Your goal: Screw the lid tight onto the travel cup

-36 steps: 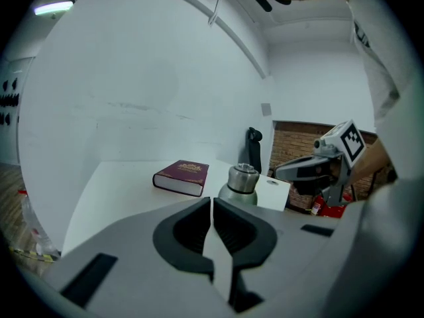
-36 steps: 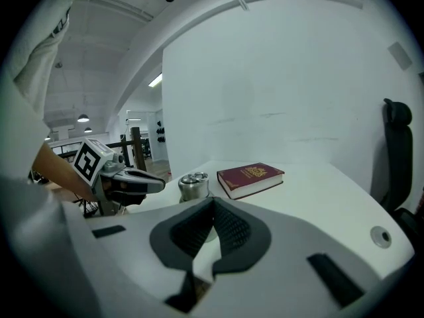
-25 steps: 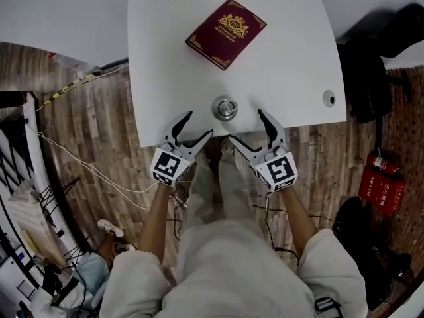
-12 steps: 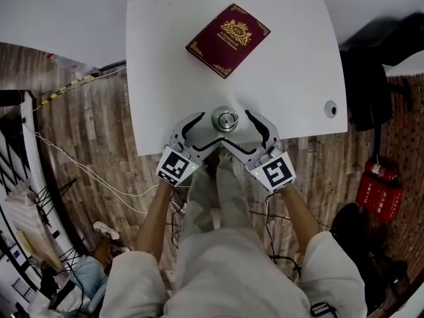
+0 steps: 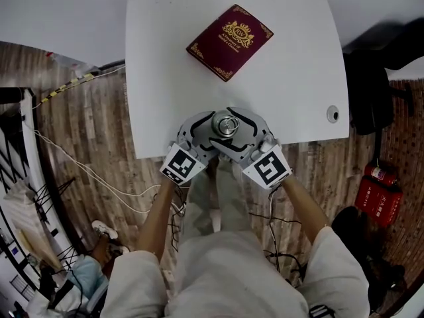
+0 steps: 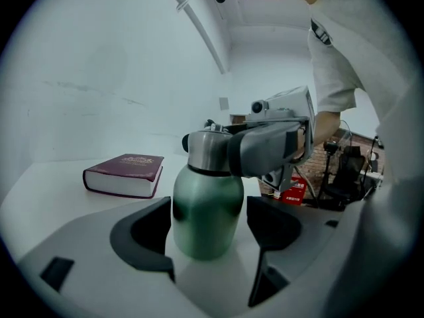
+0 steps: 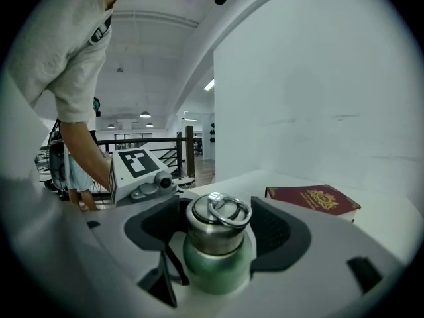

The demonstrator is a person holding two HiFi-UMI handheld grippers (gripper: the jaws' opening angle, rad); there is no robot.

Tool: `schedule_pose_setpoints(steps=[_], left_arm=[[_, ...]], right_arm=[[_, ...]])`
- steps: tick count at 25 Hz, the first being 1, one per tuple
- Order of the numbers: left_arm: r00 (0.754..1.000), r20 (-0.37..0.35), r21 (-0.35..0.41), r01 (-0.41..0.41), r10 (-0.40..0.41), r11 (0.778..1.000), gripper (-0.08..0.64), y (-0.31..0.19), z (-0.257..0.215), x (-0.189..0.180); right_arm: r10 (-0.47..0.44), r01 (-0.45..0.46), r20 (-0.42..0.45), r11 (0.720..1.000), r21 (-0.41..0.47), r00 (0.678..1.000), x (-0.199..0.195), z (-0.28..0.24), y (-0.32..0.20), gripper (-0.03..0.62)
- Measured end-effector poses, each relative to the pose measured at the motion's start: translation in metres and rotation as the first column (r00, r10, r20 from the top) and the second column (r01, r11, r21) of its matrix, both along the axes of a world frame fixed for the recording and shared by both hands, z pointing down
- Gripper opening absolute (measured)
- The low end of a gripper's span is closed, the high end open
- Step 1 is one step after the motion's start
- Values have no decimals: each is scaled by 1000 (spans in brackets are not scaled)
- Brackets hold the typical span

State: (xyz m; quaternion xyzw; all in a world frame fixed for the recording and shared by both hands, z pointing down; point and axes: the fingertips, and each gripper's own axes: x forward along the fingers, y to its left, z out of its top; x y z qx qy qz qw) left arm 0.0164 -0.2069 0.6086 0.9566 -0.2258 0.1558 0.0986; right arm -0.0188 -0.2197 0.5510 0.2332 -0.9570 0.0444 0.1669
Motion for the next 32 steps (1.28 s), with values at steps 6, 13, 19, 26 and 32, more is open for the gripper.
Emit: schedule_pose_setpoints(steps=[6,13,19,26,32], left_arm=[[1000,-22,-7,-2,1,1000,334,-3,-2,5],[1000,-31,-1,-4,4,1000,334,-5,-1,5],[1000,-30,3,-1,1,1000,334,-6,0,4],[1000,-28,7,3,-2,1000,334,-5,0,4],[1000,-26,10,4,-4,1000,334,-5,0,4]], right_arm=[[-81,81,-14,997,13,997,-9,-1,-2,313],[-130,131,-31,991,10,991,-9,1,-2,257],[-83,84,-29,996,18,996,-8,3,-5,256],[102,-101,-8,994,42,995,-4,1,-11,256],[269,-269,22,961,65,963,0,-1,-17,255]])
